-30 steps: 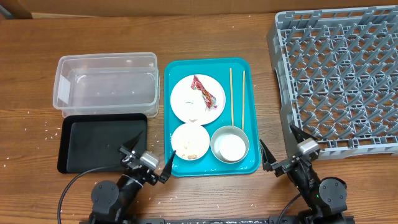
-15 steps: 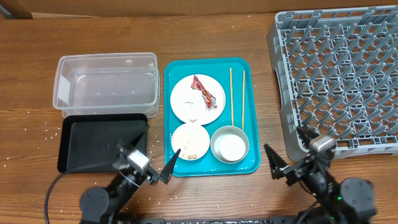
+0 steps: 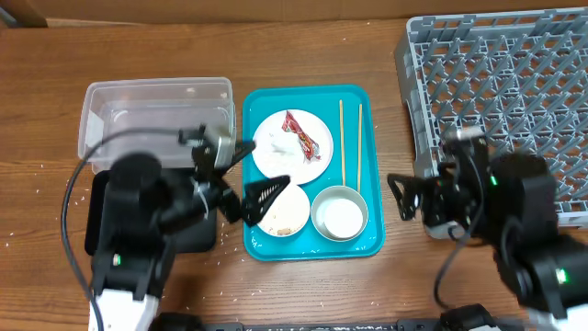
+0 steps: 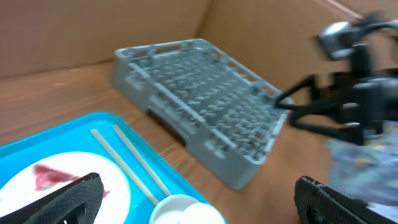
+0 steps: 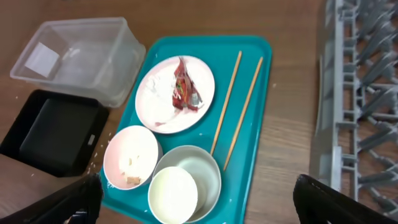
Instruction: Sort waste into correct bins and load items into the dishwasher
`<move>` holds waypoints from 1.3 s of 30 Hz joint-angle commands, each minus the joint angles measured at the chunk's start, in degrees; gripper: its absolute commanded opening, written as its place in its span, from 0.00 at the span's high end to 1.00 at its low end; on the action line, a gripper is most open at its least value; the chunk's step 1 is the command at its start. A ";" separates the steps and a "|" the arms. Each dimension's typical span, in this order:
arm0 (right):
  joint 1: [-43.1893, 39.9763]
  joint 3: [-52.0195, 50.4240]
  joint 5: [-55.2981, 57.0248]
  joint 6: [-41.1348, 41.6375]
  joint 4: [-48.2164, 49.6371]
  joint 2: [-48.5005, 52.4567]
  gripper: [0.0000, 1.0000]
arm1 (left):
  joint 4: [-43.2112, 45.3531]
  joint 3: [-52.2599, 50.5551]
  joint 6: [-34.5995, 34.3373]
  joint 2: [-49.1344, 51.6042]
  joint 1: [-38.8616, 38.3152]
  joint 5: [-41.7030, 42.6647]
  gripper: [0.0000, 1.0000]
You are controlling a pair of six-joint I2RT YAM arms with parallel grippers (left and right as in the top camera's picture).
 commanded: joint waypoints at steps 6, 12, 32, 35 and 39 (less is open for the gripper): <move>0.15 4.96 -12.61 5.29 -1.14 6.73 0.00 | -0.92 4.22 -4.33 10.10 0.28 6.64 0.00; -5.68 5.01 -7.85 12.07 -2.14 6.62 0.00 | -16.17 9.97 -8.24 15.65 -3.63 -6.99 0.00; -18.56 9.09 -10.75 3.91 -12.63 7.41 0.00 | -41.62 35.91 -2.95 27.74 -30.32 -50.31 0.00; -18.34 9.07 -20.17 -3.69 -13.07 8.17 0.00 | -40.92 35.91 -2.86 27.74 -30.32 -50.40 0.00; -14.10 9.07 -22.69 -5.16 -15.08 9.14 0.00 | -40.24 35.91 -2.86 27.74 -30.10 -50.47 0.00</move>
